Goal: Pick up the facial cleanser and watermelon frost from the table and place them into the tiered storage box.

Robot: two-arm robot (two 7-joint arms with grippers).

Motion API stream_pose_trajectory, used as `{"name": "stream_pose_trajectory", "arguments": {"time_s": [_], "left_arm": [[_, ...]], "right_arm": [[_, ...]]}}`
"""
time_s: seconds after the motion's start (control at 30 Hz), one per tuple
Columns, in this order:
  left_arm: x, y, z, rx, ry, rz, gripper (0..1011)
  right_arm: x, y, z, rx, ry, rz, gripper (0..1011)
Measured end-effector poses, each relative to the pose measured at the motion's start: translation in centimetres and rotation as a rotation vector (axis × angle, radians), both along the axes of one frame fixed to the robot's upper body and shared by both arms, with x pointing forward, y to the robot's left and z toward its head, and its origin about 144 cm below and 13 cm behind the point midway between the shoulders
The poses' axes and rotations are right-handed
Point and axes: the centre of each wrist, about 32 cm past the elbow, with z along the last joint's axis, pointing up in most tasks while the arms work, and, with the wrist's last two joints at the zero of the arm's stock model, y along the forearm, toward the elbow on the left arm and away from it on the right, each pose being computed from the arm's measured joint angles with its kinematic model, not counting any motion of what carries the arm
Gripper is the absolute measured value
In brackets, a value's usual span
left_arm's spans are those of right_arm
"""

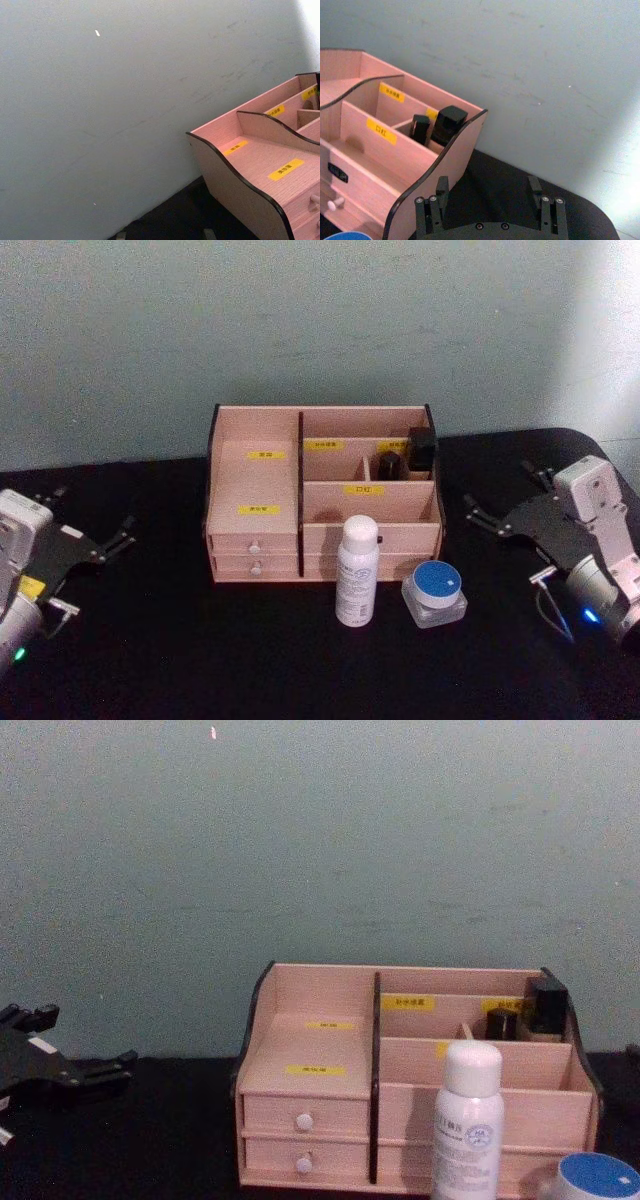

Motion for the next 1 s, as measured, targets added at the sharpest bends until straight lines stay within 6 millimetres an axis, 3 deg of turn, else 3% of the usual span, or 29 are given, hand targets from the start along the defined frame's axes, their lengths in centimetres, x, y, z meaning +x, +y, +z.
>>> {"name": "stream_pose_trajectory", "arguments": {"time_s": [0.33, 1.0], "left_arm": [[0.0, 0.0, 0.0, 0.000, 0.000, 0.000, 1001], [0.0, 0.0, 0.0, 0.000, 0.000, 0.000, 1001]], "right_arm": [[-1.1, -0.7, 1.1, 0.068, -0.041, 0.042, 1000], [-3.4, -0.8, 2.0, 0.118, -0.059, 0.359, 1000]]}}
